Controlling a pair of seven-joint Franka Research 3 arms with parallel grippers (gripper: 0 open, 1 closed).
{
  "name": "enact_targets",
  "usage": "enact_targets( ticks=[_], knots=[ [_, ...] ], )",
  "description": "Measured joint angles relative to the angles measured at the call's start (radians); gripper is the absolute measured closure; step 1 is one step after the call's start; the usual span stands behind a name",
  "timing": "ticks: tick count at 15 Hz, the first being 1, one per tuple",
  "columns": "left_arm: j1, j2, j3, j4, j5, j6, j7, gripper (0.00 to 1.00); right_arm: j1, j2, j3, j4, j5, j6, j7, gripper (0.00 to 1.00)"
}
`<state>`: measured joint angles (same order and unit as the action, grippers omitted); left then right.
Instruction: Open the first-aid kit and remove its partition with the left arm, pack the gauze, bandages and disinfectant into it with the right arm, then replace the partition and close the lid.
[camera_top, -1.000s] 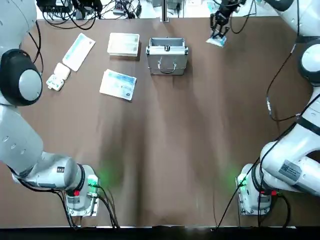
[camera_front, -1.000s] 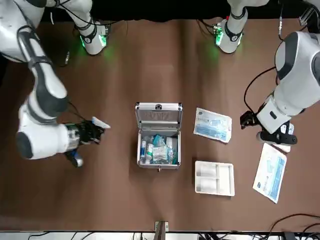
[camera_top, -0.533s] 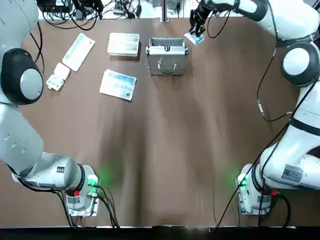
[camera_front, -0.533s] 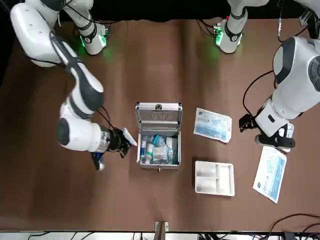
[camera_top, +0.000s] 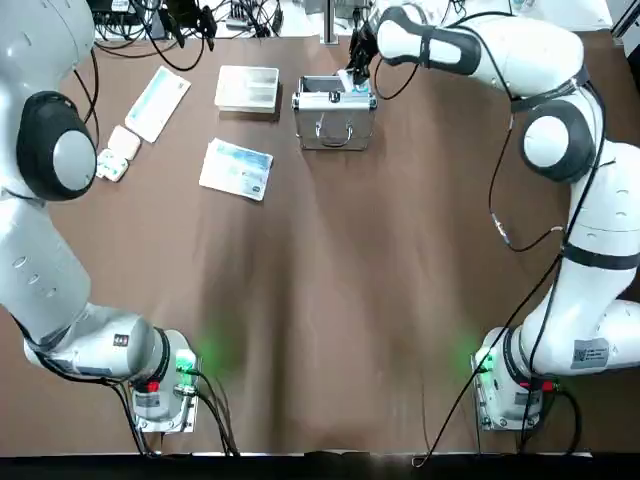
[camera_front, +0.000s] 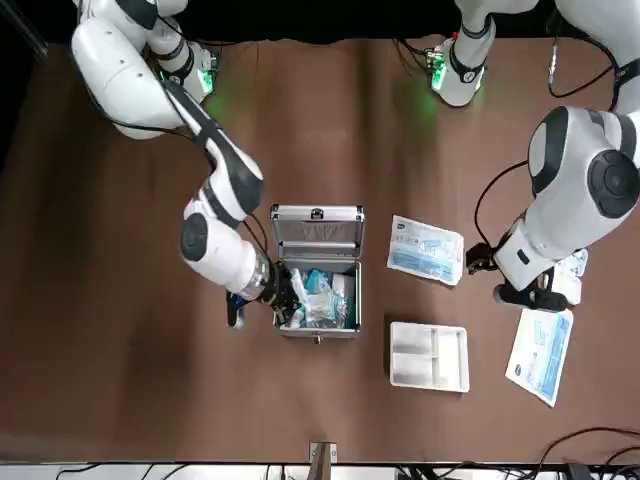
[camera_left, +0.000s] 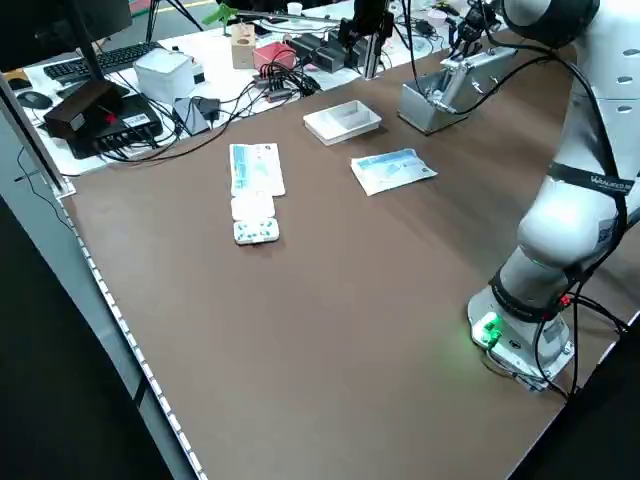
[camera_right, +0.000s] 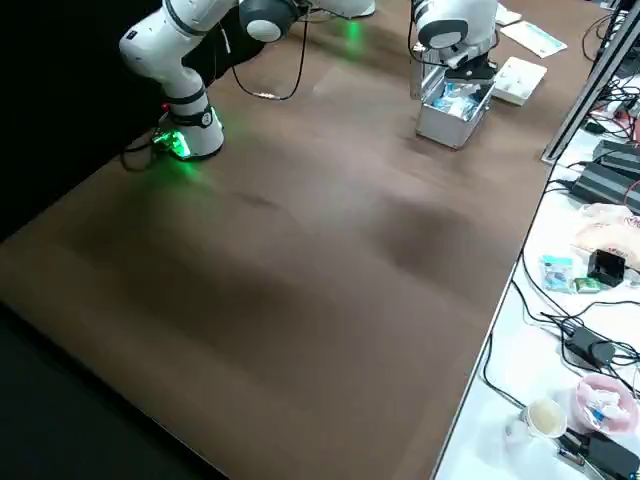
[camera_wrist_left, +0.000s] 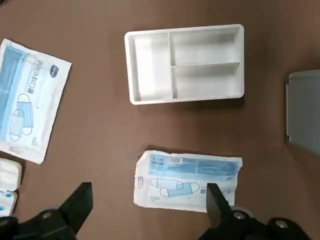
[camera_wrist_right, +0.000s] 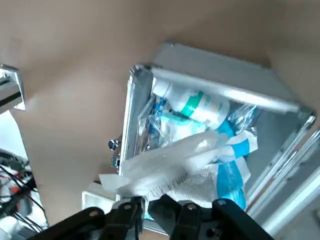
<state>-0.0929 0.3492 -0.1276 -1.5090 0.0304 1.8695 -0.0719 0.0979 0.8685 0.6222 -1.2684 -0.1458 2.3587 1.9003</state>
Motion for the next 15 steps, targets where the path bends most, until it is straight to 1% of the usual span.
enact_targets(
  ticks=[3,5,6,7,9,10,14,15],
  knots=[
    [-0.005,0.034,0.0,-0.006,0.0,0.029,0.0,0.0,0.074,0.005,-0.062,0.0,0.0,0.075,0.166,0.93],
    [-0.014,0.071,0.0,-0.012,0.0,0.063,0.0,0.0,0.106,0.013,-0.093,0.0,0.0,0.1,0.248,0.93],
    [-0.022,0.094,0.0,-0.014,0.0,0.087,-0.002,0.0,0.116,0.019,-0.107,0.0,0.0,0.105,0.271,0.93],
    [-0.032,0.14,0.0,-0.016,0.0,0.127,-0.009,0.0,0.125,0.029,-0.12,0.001,0.0,0.113,0.287,0.92],
    [-0.034,0.178,0.0,-0.016,0.0,0.165,-0.009,0.0,0.132,0.031,-0.127,0.002,0.0,0.122,0.289,0.9],
    [-0.034,0.195,0.0,-0.015,0.0,0.196,-0.009,0.0,0.137,0.031,-0.132,0.002,0.0,0.123,0.289,0.83],
    [-0.041,0.284,0.003,-0.013,0.009,0.313,-0.009,0.0,0.148,0.031,-0.139,0.006,-0.006,0.124,0.26,0.47],
    [-0.041,0.309,0.003,-0.009,0.011,0.335,-0.009,0.0,0.15,0.031,-0.139,0.007,-0.008,0.124,0.236,0.4]
  ],
)
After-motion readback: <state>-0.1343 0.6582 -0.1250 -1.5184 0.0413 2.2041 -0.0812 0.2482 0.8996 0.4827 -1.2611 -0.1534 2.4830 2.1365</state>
